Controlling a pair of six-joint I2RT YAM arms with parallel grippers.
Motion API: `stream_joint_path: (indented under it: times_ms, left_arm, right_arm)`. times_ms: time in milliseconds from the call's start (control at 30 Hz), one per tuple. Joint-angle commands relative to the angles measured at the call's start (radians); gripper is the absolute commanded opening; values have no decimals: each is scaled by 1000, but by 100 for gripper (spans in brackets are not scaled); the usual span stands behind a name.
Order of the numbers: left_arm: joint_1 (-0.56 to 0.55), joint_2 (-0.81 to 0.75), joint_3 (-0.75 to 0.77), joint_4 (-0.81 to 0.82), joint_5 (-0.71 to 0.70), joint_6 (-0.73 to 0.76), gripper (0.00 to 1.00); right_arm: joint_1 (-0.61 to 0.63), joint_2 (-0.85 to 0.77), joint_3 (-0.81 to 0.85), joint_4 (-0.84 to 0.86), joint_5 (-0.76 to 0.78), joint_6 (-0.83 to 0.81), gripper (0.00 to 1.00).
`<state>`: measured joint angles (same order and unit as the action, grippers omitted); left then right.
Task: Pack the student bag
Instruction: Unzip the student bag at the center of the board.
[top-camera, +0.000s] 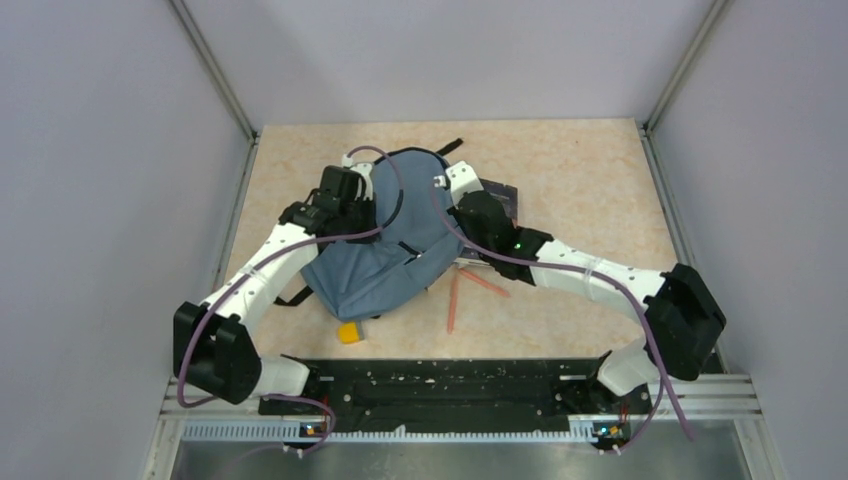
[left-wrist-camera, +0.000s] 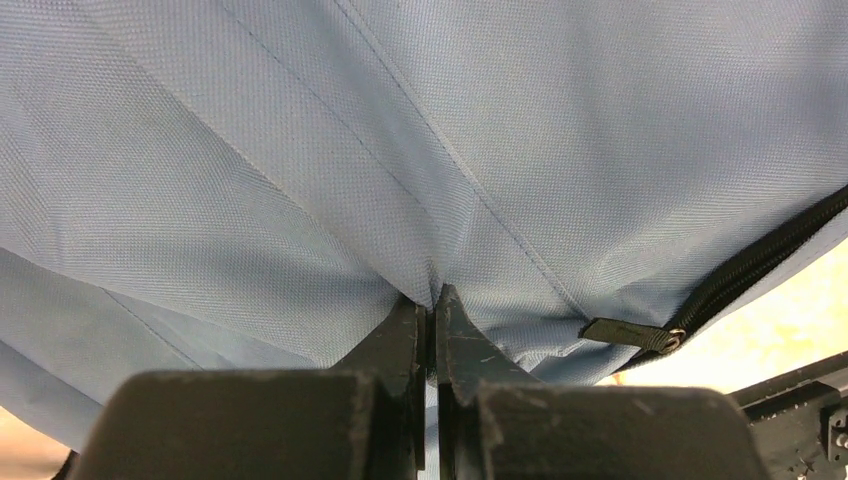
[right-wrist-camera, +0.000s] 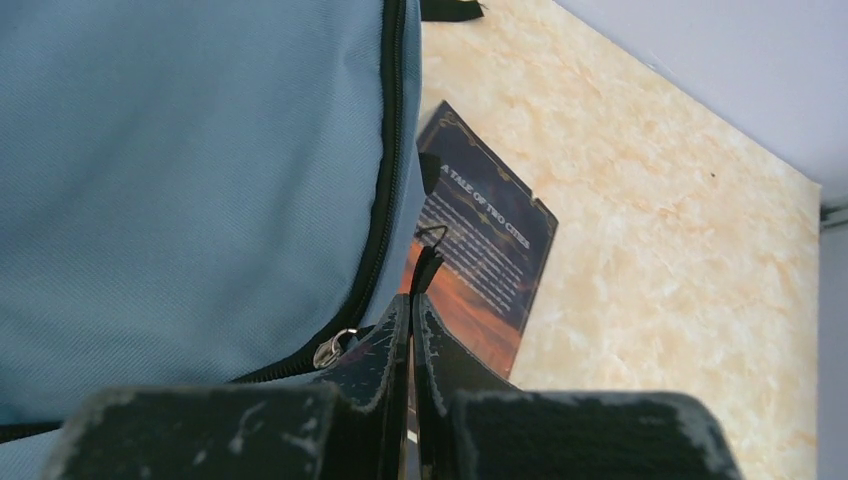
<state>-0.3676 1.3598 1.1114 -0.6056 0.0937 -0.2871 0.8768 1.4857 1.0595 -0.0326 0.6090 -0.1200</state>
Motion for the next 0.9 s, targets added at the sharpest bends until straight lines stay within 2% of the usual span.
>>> stream_joint_path:
  times_ms: [0, 100, 167, 267, 400, 633, 867]
  left_arm:
    - [6, -61, 41, 15, -53, 39, 0]
    - [6, -72, 45, 11, -49, 52, 0]
    - [4, -86, 51, 6, -43, 65, 11]
    - [-6, -135, 51, 11, -45, 94, 48]
    - [-63, -238, 26, 62, -76, 103, 87]
    - [-268, -330, -43, 150, -69, 63, 90]
    - [-384, -358, -325, 582, -16, 16, 91]
  right_arm:
    - [-23, -58, 1, 129, -87, 11, 0]
    - [-23, -64, -16, 191, -150, 21, 0]
    - [-24, -70, -27, 226, -194, 31, 0]
    - [-23, -82, -39, 268, -233, 53, 0]
    - [-24, -117, -62, 283, -279, 110, 0]
    - [-24, -216, -153, 326, -349, 188, 0]
    - [-24, -239, -172, 317, -354, 187, 0]
